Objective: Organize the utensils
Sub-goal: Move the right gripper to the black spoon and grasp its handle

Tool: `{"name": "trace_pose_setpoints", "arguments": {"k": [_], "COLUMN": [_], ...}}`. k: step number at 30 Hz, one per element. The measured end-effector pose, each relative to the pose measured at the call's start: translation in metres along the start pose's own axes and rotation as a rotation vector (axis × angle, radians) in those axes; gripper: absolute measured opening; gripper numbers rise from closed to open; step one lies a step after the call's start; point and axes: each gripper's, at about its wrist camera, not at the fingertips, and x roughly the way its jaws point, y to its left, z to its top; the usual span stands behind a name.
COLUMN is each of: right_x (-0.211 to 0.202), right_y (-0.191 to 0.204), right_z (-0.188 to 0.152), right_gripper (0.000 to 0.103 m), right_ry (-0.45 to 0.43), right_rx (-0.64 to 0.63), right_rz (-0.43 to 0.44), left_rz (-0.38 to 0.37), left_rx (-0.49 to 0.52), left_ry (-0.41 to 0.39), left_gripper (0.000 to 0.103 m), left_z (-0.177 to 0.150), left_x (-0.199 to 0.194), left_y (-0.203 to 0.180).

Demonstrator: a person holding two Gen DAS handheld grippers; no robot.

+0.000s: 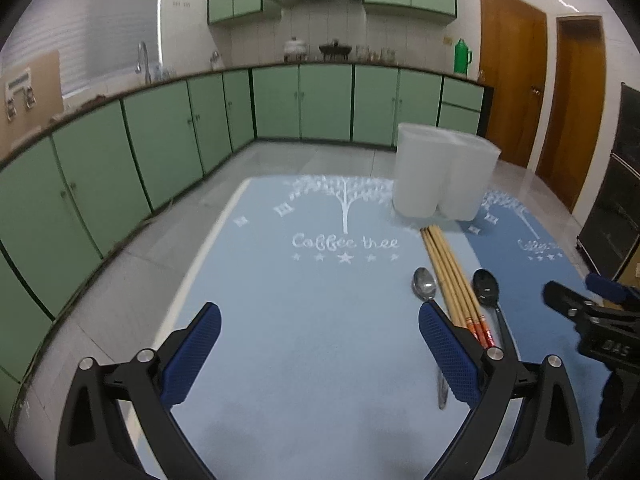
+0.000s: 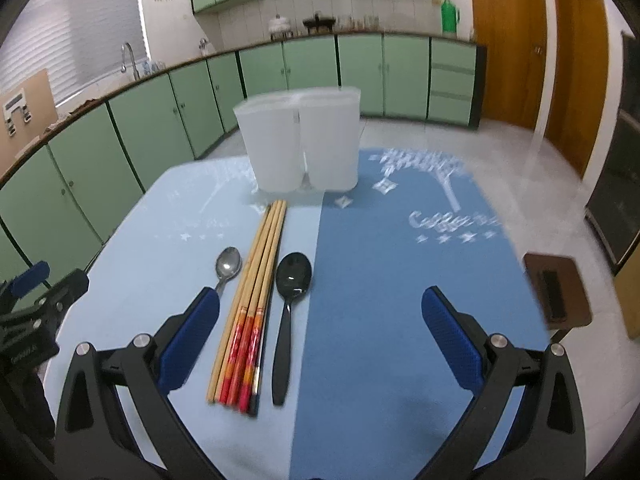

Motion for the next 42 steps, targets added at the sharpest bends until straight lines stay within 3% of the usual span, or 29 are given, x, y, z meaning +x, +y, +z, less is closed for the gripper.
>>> {"name": "trace_pose_setpoints", "arguments": {"k": [6, 17, 19, 21, 23, 24, 26, 28, 34, 38, 41, 42], "right_x": [0.047, 0.077, 0.081, 0.084, 0.084, 0.085, 0.085, 0.085, 0.081, 0.083, 0.086, 0.085], "right_y": [0.008, 0.012, 0.014, 0.015, 0.015, 0.015, 0.014, 0.011, -0.016, -0.028, -0.033, -0.034], "right_z": [0.009, 0.01, 0.011, 0.013, 0.013, 0.012, 0.012, 0.012, 0.012, 0.017, 0.02, 0.021], "right_gripper": [0.085, 0.065, 0.051, 0.047, 0.036, 0.026, 0.025, 0.015, 0.011, 0.01, 0.013, 0.019], "right_ry": [0.082, 0.139, 0.153, 0.155, 0.166, 0.172, 0.169, 0.172, 0.17, 0.172, 0.176, 0.177], "right_rx": [-0.022, -0.014, -0.024, -0.01, -0.018, -0.033, -0.049, -0.057, -0.064, -0.068, -0.047, -0.029], "right_rz": [0.0, 0.02, 0.011, 0.034, 0.046, 0.035, 0.039, 0.033, 0.016, 0.038, 0.068, 0.075], "left_rz": [-0.003, -0.001, -0.005, -0.009, -0.019, -0.027, -0.037, -0.049, -0.107, -0.107, -0.092, -0.084], "left_rx": [-0.008, -0.009, -0.006, -0.002, -0.003, -0.004, 0.002, 0.021, 0.061, 0.073, 0.087, 0.093], "left_ry": [0.058, 0.09, 0.094, 0.098, 0.103, 0.108, 0.118, 0.129, 0.164, 0.197, 0.236, 0.245], "left_gripper": [0.096, 0.096, 0.096, 0.096, 0.096, 0.096, 0.096, 0.096, 0.096, 0.096, 0.096, 0.095], "left_z": [-0.001, 0.0, 0.0, 0.001, 0.002, 0.002, 0.002, 0.001, -0.003, -0.002, -0.005, -0.006], "left_x": [0.033, 0.054, 0.056, 0.059, 0.061, 0.063, 0.067, 0.07, 0.079, 0.092, 0.105, 0.108], "left_y": [-0.001, 0.002, 0.0, -0.003, -0.007, -0.009, -0.016, -0.025, -0.049, -0.062, -0.067, -0.067]}}
